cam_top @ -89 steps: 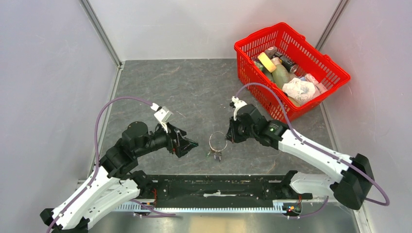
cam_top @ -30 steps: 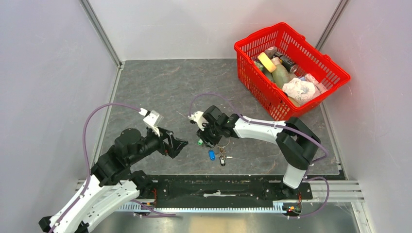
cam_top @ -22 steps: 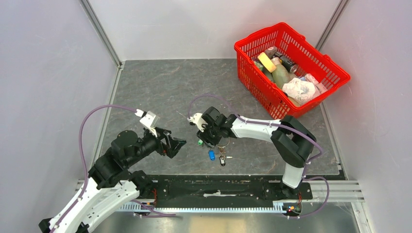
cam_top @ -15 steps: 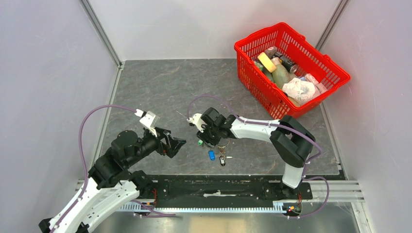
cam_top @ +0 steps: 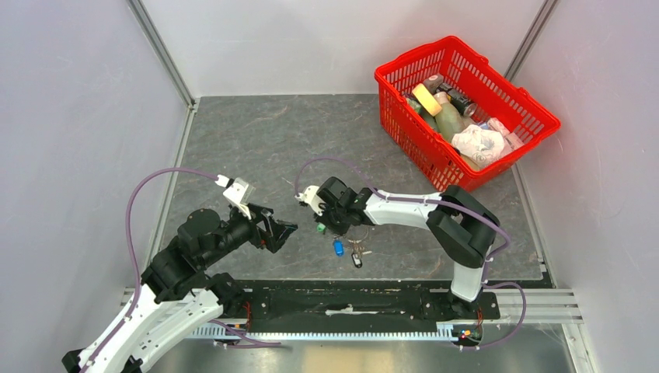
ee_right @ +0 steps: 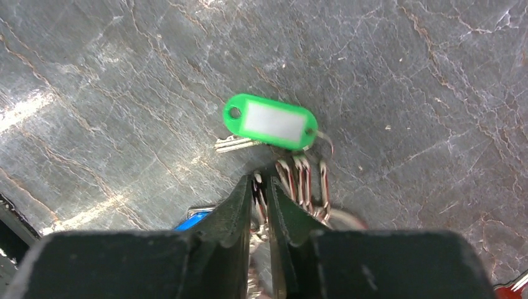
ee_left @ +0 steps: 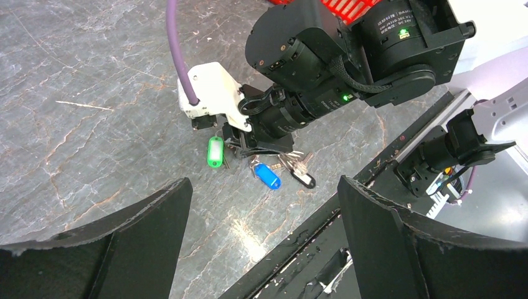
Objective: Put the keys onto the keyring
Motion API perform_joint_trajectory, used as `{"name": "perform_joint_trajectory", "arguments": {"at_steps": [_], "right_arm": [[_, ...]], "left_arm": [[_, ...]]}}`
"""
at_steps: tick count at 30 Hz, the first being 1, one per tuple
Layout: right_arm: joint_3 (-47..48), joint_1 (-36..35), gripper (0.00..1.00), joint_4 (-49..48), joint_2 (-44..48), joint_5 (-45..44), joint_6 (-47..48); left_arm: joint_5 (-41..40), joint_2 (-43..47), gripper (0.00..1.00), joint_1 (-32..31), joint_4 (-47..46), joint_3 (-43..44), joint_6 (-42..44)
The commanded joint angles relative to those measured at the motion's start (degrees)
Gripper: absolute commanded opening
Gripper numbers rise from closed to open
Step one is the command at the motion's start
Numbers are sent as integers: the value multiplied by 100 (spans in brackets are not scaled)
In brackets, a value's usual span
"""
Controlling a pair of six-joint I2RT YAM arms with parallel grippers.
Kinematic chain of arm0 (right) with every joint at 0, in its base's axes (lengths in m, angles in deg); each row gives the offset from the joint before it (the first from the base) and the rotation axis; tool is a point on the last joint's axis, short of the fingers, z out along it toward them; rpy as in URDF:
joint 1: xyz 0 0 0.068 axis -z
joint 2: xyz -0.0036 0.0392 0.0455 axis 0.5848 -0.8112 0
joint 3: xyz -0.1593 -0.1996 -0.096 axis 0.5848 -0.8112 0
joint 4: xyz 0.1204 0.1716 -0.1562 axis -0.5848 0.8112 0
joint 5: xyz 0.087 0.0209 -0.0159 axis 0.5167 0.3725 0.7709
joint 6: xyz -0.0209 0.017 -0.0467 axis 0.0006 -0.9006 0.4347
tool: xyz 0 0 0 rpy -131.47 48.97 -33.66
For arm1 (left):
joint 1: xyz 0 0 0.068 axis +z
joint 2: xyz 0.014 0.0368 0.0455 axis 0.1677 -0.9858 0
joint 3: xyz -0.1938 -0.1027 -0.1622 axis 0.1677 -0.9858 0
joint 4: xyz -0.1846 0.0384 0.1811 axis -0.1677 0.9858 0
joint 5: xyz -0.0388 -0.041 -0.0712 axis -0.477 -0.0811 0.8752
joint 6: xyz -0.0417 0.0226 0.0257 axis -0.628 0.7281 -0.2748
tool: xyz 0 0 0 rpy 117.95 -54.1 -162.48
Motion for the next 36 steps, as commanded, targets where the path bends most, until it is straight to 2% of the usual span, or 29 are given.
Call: {"name": "perform_joint_trajectory", "arguments": {"at_steps": [1,12,17,22,30,36], "right_arm": [[-85,-32,16,-73,141,-270,-53],[-362,-41,3,-311,1100,-482,-421],[-663,-42,0,-573,1989,-600,-612],[-1396,-48,0,-1478,3152,-548,-797],[-1510,-41,0,-1578,4329,107,-1245],[-1268,-41,0,-1302,4796,580,-1582]], "left_arm": [[26,55,93,18,-42,161,68],[79,36,93,18,-42,332,-67],[113,-38,93,18,-123,417,-112],[201,-134,93,18,-247,441,-194],[454,-337,93,18,-595,369,-396],[848,-433,93,18,-1159,244,-597]]}}
